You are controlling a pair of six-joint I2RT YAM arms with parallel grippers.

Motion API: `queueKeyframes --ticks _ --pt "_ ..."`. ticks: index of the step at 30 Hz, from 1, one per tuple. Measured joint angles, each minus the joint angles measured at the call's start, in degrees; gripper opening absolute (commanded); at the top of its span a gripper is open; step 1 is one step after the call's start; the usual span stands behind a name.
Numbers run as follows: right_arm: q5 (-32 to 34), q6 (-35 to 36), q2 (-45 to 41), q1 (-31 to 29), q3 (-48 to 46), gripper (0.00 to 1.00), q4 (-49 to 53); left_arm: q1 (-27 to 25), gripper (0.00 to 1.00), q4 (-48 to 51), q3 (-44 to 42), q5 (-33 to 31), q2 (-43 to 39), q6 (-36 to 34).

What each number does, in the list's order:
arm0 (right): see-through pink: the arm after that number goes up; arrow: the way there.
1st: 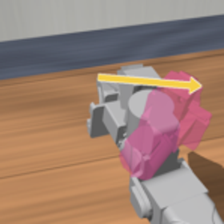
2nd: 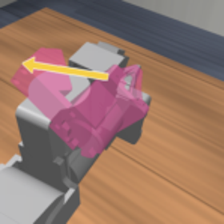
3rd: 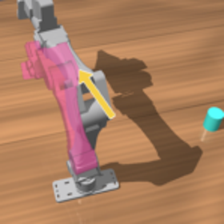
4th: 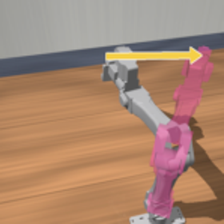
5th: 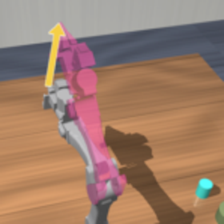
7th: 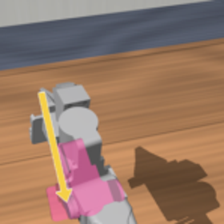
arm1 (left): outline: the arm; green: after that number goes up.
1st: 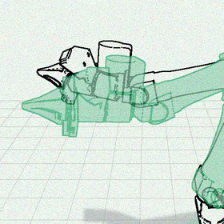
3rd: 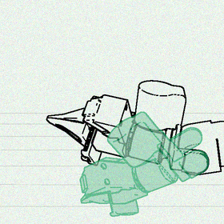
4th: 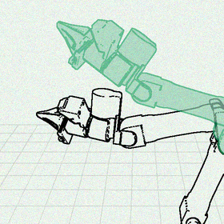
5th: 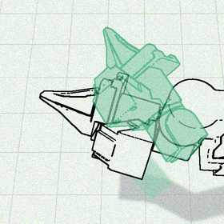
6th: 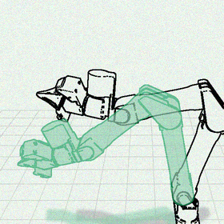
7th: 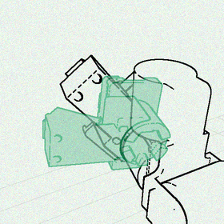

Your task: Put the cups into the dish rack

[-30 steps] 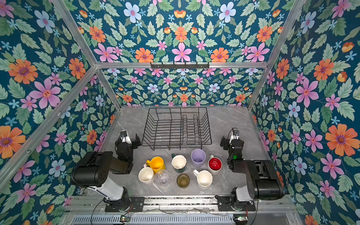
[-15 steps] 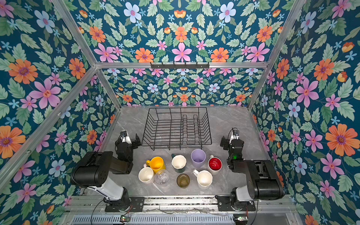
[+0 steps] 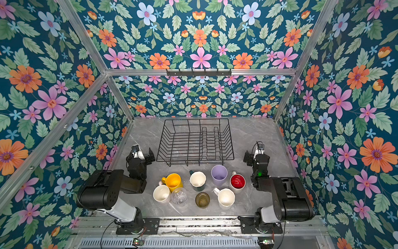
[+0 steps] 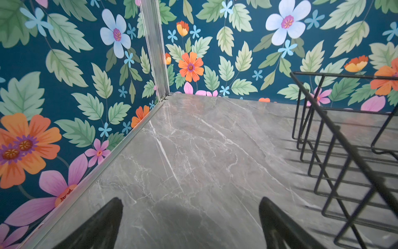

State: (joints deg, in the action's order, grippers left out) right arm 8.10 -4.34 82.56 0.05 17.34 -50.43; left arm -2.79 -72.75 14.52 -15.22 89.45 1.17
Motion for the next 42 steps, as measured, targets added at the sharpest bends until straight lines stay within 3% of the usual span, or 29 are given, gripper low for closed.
queueKeyframes --ticks 4,9,12,17,21,28,33,38,42 --pt "0.0 0.0 0.0 0.0 0.0 0.99 0.0 0.0 1.0 2.1 -0.1 -0.4 -3.3 0.0" --pt "0.7 0.0 -0.2 -0.1 0.0 0.99 0.0 0.0 1.0 8.5 0.0 -3.7 -13.7 1.9" --pt "4.2 -1.2 -6.4 -0.5 2.6 0.99 8.9 0.0 1.0 17.7 3.4 -5.8 -22.1 5.3" --pt "10.3 -11.3 -18.6 -0.5 16.1 0.99 30.8 0.0 0.98 44.0 15.0 -5.3 -29.9 14.3" --pt "9.9 -21.3 -23.2 -0.2 19.0 0.99 43.0 0.0 0.95 66.7 21.1 -0.6 -33.1 20.1" --pt "5.2 -25.2 -24.8 0.1 24.0 0.99 53.7 -0.7 0.88 98.3 25.9 7.3 -41.4 26.1" --pt "2.3 -24.2 -20.4 0.1 28.3 0.99 58.9 -7.5 0.82 111.1 28.7 8.9 -44.5 32.4" --pt "0.5 -23.4 -17.2 0.0 31.3 0.99 62.5 -19.1 0.78 122.2 29.9 5.4 -44.8 40.8" --pt "-0.2 -22.5 -17.0 0.1 31.5 0.99 63.9 -21.7 0.72 128.0 29.0 4.2 -48.3 46.1"
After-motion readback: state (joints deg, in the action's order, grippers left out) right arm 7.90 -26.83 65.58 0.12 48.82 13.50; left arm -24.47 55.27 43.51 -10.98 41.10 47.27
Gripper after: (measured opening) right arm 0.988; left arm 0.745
